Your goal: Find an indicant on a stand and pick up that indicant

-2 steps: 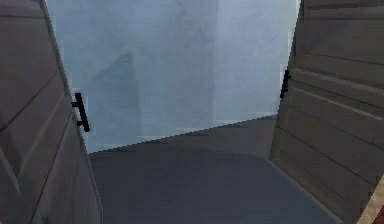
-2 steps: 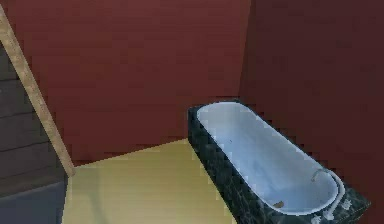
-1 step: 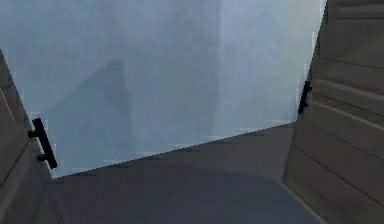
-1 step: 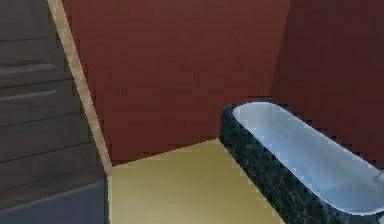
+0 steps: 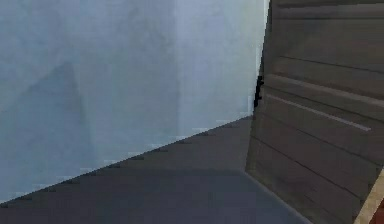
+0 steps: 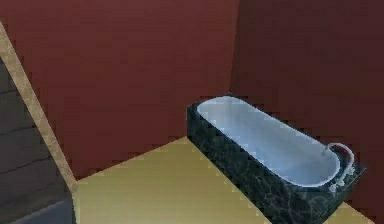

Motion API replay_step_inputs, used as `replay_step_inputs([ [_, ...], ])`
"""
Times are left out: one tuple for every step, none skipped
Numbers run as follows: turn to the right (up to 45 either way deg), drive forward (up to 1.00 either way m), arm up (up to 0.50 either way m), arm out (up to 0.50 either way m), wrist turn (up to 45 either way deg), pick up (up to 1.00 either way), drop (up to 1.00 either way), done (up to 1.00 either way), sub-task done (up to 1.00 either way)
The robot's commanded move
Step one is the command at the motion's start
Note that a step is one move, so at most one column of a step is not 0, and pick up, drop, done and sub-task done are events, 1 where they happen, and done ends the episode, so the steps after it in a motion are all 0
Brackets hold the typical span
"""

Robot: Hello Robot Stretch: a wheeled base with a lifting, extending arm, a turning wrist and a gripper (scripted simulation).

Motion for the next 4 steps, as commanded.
replay_step_inputs([
  [0.0, 1.0, 0.0, 0.0, 0.0, 0.0, 0.0, 0.0, 0.0],
  [6.0, 0.0, 0.0, 0.0, 0.0, 0.0, 0.0, 0.0, 0.0],
  [0.0, 0.85, 0.0, 0.0, 0.0, 0.0, 0.0, 0.0, 0.0],
  [45.0, 0.0, 0.0, 0.0, 0.0, 0.0, 0.0, 0.0, 0.0],
])
